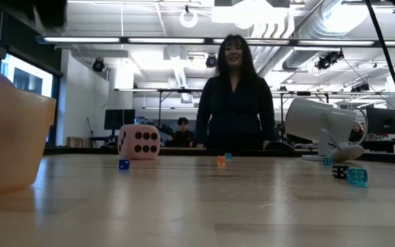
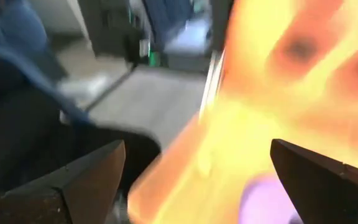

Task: Pick & Place Dice
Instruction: Put the large orange dice into the orange bin

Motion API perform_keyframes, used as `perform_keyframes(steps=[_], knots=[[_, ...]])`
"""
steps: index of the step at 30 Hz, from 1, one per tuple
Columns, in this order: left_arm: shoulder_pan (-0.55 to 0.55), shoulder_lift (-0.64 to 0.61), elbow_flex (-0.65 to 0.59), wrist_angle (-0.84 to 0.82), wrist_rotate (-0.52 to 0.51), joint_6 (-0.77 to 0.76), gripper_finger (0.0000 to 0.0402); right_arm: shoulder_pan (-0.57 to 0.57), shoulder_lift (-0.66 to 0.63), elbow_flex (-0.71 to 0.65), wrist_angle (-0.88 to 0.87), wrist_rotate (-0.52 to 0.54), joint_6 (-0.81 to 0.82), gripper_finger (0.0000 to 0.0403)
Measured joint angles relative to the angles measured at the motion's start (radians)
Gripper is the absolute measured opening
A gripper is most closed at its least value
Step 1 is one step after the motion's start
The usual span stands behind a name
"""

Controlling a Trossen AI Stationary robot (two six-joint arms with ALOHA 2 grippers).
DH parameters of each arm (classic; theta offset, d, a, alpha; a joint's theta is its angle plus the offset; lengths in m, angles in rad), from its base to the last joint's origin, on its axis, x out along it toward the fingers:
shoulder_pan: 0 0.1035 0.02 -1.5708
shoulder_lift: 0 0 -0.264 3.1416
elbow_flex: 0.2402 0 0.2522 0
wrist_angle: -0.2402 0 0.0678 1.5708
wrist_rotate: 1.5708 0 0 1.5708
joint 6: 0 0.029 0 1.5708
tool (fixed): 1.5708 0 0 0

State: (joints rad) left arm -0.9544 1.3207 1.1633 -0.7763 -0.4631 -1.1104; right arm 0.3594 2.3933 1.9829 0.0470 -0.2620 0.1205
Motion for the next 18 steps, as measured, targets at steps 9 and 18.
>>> perform_keyframes(steps=[9, 18], knots=[[-0.056, 0.003, -0.002, 0.005, -0.018, -0.061, 0.0400, -0.002, -0.007, 0.004, -0.005, 0.050, -0.054, 0.0391], [-0.088, 0.075, -0.003, 0.006, -0.031, -0.118, 0.0400, 0.033, -0.024, 0.005, 0.085, 0.338, -0.235, 0.0391]])
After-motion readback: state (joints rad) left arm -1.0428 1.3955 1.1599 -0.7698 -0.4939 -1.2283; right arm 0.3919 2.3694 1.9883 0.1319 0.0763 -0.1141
